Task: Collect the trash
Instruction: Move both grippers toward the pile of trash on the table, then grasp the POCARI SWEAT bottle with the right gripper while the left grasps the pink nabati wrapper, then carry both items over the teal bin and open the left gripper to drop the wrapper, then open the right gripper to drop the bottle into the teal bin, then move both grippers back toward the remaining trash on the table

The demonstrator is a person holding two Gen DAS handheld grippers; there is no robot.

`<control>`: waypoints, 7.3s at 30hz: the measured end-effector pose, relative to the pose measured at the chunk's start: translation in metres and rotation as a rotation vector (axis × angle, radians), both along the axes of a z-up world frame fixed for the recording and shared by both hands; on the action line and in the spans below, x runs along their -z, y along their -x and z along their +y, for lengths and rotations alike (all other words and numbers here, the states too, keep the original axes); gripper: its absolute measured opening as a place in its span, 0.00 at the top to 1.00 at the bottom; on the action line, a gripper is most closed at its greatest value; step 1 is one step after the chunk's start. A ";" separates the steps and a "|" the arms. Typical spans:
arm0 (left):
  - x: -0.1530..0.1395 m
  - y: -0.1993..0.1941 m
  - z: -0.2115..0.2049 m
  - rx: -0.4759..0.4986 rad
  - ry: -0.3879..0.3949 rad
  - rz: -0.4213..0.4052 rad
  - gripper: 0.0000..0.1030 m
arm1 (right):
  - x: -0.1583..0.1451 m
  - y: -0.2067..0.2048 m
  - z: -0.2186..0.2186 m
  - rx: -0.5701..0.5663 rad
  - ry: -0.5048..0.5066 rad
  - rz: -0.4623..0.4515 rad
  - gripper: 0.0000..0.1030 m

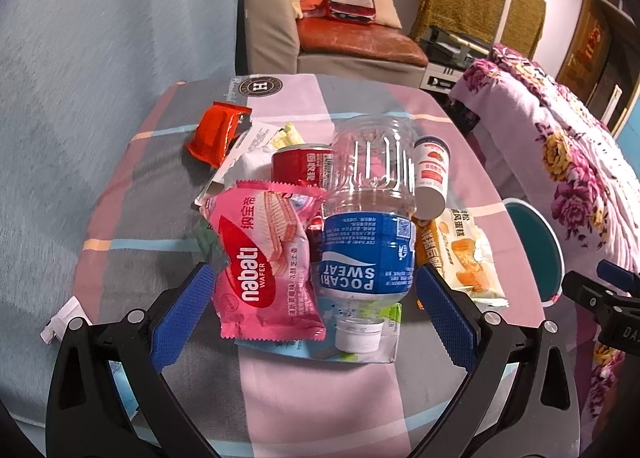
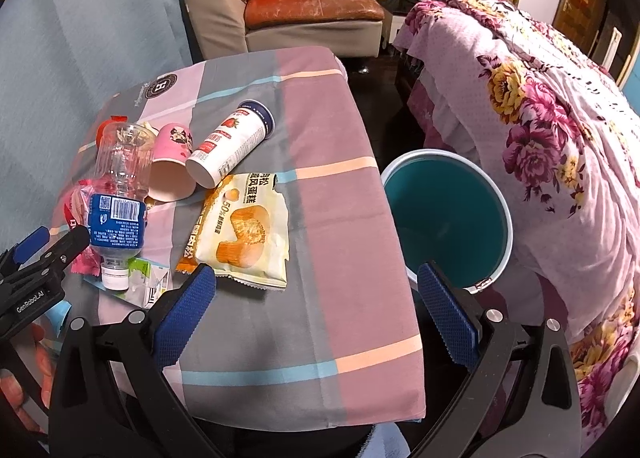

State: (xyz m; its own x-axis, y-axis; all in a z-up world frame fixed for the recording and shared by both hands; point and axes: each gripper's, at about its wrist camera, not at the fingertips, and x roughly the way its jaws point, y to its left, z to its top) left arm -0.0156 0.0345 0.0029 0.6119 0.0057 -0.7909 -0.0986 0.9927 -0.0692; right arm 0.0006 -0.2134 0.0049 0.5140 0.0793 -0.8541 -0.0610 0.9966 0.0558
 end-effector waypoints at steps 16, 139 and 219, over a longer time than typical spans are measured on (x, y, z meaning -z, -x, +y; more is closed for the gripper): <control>0.004 0.003 0.005 0.006 -0.011 0.001 0.03 | 0.002 0.004 0.009 -0.003 0.018 0.006 0.06; 0.080 -0.126 -0.326 0.735 0.001 0.248 0.58 | 0.051 -0.054 -0.263 0.317 -0.359 -0.020 0.42; 0.053 -0.010 0.053 0.128 0.183 0.112 0.10 | 0.017 -0.042 0.020 -0.135 -0.155 0.188 0.19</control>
State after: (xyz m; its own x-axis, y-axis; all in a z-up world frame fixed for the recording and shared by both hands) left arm -0.0055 0.0873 -0.0501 0.5073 -0.2162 -0.8342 0.0101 0.9694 -0.2451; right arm 0.0425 -0.1934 -0.0123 0.3239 0.2737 -0.9056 -0.1671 0.9587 0.2300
